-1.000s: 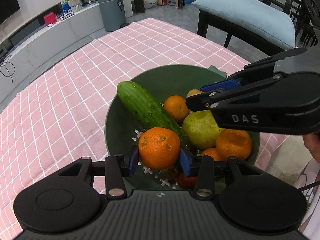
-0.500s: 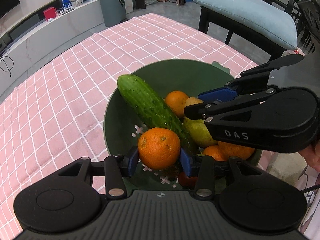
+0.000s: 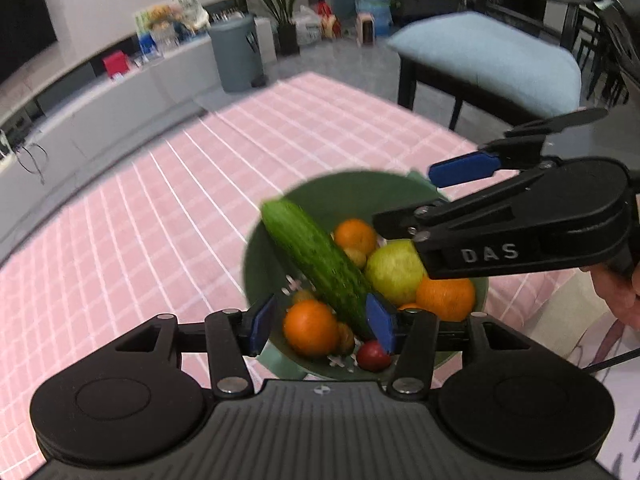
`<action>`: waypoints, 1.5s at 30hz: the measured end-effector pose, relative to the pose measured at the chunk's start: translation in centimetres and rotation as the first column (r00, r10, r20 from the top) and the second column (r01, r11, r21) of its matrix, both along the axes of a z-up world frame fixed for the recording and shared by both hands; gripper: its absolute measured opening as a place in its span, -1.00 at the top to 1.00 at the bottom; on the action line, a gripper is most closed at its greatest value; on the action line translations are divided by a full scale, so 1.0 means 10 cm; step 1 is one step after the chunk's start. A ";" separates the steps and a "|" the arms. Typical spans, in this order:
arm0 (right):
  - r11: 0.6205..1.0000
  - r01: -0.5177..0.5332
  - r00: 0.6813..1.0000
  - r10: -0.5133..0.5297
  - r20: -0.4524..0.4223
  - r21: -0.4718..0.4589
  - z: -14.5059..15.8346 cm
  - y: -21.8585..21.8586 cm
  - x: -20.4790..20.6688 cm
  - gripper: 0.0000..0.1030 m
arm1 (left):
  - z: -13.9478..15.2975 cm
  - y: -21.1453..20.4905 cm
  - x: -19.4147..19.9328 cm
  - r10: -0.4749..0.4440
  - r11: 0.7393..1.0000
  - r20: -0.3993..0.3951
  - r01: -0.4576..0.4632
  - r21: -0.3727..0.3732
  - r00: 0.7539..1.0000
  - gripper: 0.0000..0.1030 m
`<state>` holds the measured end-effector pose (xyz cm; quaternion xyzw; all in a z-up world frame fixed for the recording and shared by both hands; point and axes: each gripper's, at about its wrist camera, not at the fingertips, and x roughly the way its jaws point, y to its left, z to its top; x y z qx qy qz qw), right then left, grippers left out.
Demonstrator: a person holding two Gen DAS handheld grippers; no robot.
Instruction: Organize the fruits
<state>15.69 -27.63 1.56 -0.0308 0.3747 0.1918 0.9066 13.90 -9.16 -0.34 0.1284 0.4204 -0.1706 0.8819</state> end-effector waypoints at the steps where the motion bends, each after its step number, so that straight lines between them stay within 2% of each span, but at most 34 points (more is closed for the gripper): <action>1: 1.000 0.005 1.000 -0.005 0.020 0.005 0.06 -0.01 -0.05 -0.26 | 0.07 0.02 -0.05 0.008 1.000 0.021 -0.008 0.001 1.000 -0.25; 2: 1.000 0.013 0.999 -0.013 0.041 0.011 0.13 -0.02 -0.10 -0.34 | 0.13 0.03 -0.10 0.015 1.000 0.041 -0.015 0.000 0.999 -0.27; 6: 0.998 0.047 0.990 -0.052 0.129 0.042 0.39 -0.08 -0.35 -0.44 | 0.36 0.08 -0.24 0.048 0.999 0.106 -0.046 -0.027 0.993 -0.38; 12: 0.990 0.076 0.966 -0.102 0.237 0.117 0.66 -0.14 -0.78 -0.60 | 0.62 0.30 -0.55 0.148 0.983 0.201 -0.121 -0.137 0.968 -0.60; 16: 0.984 0.104 0.952 -0.141 0.272 0.147 0.69 -0.15 -1.05 -0.65 | 0.68 0.45 -0.74 0.229 0.967 0.258 -0.188 -0.175 0.939 -0.68; 20: 0.980 0.137 0.944 -0.173 0.280 0.144 0.60 -0.10 -1.33 -0.71 | 0.68 0.53 -0.93 0.290 0.951 0.276 -0.243 -0.193 0.916 -0.68; 24: 0.980 0.151 0.942 -0.183 0.281 0.133 0.48 -0.02 -1.57 -0.71 | 0.61 0.55 -1.06 0.307 0.947 0.261 -0.267 -0.176 0.915 -0.68; 30: 0.981 0.168 0.937 -0.188 0.294 0.092 0.26 0.05 -1.82 -0.71 | 0.42 0.59 -1.17 0.364 0.928 0.235 -0.329 -0.177 0.901 -0.68; 38: 0.982 0.162 0.955 -0.181 0.233 0.100 0.00 -0.02 -1.89 -0.71 | 0.18 0.53 -1.23 0.376 0.926 0.215 -0.355 -0.131 0.901 -0.68; 45: 0.983 0.146 0.961 -0.167 0.218 0.112 -0.05 -0.04 -1.88 -0.71 | 0.07 0.47 -1.26 0.376 0.927 0.196 -0.363 -0.100 0.906 -0.68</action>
